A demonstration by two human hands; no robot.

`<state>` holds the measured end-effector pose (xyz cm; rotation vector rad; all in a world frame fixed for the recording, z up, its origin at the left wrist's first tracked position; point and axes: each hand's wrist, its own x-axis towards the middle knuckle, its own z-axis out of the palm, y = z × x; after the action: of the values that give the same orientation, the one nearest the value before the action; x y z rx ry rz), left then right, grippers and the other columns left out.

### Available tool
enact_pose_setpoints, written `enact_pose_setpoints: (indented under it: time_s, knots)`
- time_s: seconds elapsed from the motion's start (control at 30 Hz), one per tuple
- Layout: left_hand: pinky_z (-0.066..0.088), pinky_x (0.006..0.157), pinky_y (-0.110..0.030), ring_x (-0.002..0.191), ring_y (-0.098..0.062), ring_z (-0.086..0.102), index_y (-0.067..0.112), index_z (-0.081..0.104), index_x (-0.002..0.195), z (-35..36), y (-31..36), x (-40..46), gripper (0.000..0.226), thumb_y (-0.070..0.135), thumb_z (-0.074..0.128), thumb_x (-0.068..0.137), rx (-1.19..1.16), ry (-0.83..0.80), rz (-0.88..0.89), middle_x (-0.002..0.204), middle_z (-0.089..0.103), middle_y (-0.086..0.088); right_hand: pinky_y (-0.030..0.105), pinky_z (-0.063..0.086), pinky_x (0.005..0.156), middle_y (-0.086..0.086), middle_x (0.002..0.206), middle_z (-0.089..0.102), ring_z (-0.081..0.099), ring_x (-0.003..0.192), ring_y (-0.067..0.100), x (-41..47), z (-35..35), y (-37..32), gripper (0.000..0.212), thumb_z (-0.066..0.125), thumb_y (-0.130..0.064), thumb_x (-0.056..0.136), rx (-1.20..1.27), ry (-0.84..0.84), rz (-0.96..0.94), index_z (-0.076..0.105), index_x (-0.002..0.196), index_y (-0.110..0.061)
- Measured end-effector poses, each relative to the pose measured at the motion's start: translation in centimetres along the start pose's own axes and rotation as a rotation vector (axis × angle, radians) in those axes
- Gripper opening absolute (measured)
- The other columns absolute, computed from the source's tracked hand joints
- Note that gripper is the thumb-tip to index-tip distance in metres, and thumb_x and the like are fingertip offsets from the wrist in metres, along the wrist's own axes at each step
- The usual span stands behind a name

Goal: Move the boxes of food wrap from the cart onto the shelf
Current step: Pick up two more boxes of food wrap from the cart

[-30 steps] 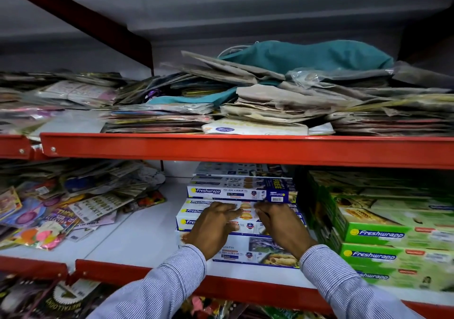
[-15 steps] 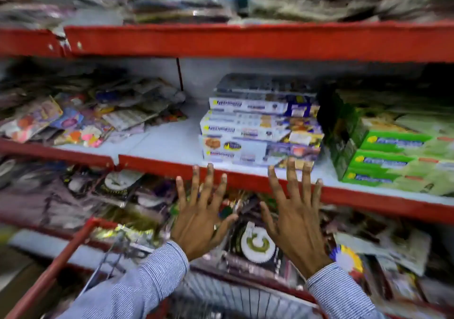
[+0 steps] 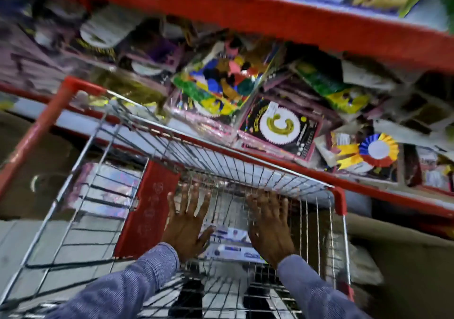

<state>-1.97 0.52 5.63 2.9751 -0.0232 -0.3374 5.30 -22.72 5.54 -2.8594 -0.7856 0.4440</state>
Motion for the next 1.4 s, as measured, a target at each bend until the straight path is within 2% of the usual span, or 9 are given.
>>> enact_pose_setpoints:
  time_s: [0.1, 0.23, 0.37, 0.47, 0.67, 0.8, 1.0, 1.17, 1.4]
  knots:
    - [-0.001, 0.111, -0.070, 0.147, -0.047, 0.002, 0.012, 0.017, 0.153, 5.3, -1.4, -0.8, 0.080, 0.063, 0.030, 0.093, 0.005, -0.123, 0.023, 0.160, 0.014, -0.024, 0.054, 0.003, 0.123, 0.008, 0.163, 0.013, 0.022, 0.149, 0.042, 1.0, 6.9, 0.8, 0.087, 0.067, -0.039, 0.081, -0.003, -0.214, 0.008, 0.022, 0.155, -0.026]
    - [0.000, 0.109, -0.067, 0.145, -0.045, 0.007, 0.010, 0.021, 0.152, 9.7, -2.7, -1.0, 0.073, 0.057, 0.020, 0.096, 0.051, -0.230, 0.091, 0.159, 0.019, -0.026, 0.053, 0.007, 0.125, 0.004, 0.168, -0.005, -0.001, 0.155, 0.031, 3.7, 13.0, 1.6, 0.075, 0.048, -0.036, 0.099, 0.010, -0.522, 0.029, 0.004, 0.158, -0.026]
    - [0.030, 0.107, -0.064, 0.133, -0.045, 0.044, 0.008, 0.049, 0.139, 13.5, -2.9, -1.1, 0.063, 0.044, 0.045, 0.087, 0.070, -0.252, 0.287, 0.146, 0.047, -0.022, 0.056, 0.019, 0.122, 0.009, 0.167, 0.012, 0.016, 0.152, 0.032, 5.7, 16.7, 0.9, 0.077, 0.051, -0.034, 0.097, -0.026, -0.632, -0.047, 0.006, 0.158, -0.020]
    - [0.059, 0.084, -0.050, 0.106, -0.034, 0.068, 0.011, 0.067, 0.118, 14.4, -2.2, -0.4, 0.060, 0.035, 0.073, 0.064, 0.082, -0.314, 0.440, 0.120, 0.069, -0.013, 0.051, 0.038, 0.113, 0.013, 0.160, 0.032, 0.034, 0.143, 0.037, 6.7, 17.6, 0.3, 0.076, 0.051, -0.034, 0.095, -0.065, -0.677, -0.080, 0.013, 0.158, -0.017]
    - [0.062, 0.066, -0.036, 0.077, -0.027, 0.072, 0.008, 0.072, 0.104, 17.7, 0.1, 0.5, 0.059, 0.020, 0.082, 0.047, 0.105, -0.356, 0.485, 0.096, 0.075, -0.008, 0.046, 0.052, 0.095, 0.016, 0.134, 0.061, 0.061, 0.118, 0.038, 8.1, 16.8, 0.7, 0.054, 0.055, -0.025, 0.091, -0.113, -0.556, -0.156, 0.041, 0.142, -0.011]
    - [0.058, 0.050, -0.030, 0.059, -0.025, 0.071, 0.008, 0.075, 0.091, 19.5, 1.9, 1.8, 0.039, 0.012, 0.062, 0.055, 0.088, -0.403, 0.348, 0.074, 0.074, -0.007, 0.046, 0.050, 0.094, 0.016, 0.134, 0.061, 0.061, 0.118, 0.038, 8.6, 14.6, 1.5, 0.055, 0.057, -0.023, 0.089, -0.093, -0.480, -0.120, 0.044, 0.141, -0.009]
    - [0.049, 0.086, -0.045, 0.106, -0.038, 0.061, 0.006, 0.048, 0.130, 17.5, 2.5, 2.8, 0.044, 0.002, 0.052, 0.086, -0.019, -0.507, 0.177, 0.118, 0.064, -0.016, 0.044, 0.051, 0.095, 0.012, 0.127, 0.064, 0.062, 0.114, 0.035, 8.2, 9.1, 1.1, 0.055, 0.058, -0.035, 0.087, 0.005, -0.350, -0.129, 0.047, 0.136, -0.014]
    - [0.043, 0.101, -0.043, 0.123, -0.032, 0.052, 0.010, 0.045, 0.139, 9.1, 1.6, 3.1, 0.059, 0.018, 0.064, 0.084, -0.059, -0.433, 0.175, 0.137, 0.055, -0.014, 0.037, 0.052, 0.089, 0.006, 0.112, 0.072, 0.066, 0.102, 0.028, 7.8, -0.4, -0.3, 0.055, 0.059, -0.050, 0.081, 0.060, -0.145, -0.164, 0.056, 0.129, -0.023]
    - [0.058, 0.069, -0.030, 0.087, -0.027, 0.071, 0.024, 0.064, 0.116, -7.6, 0.5, 2.1, 0.059, 0.043, 0.068, 0.061, -0.215, -0.052, 0.185, 0.099, 0.075, -0.007, 0.038, 0.053, 0.092, 0.009, 0.110, 0.074, 0.066, 0.106, 0.028, 7.4, -17.7, -1.8, 0.063, 0.066, -0.062, 0.071, 0.128, 0.041, -0.196, 0.064, 0.125, -0.029]
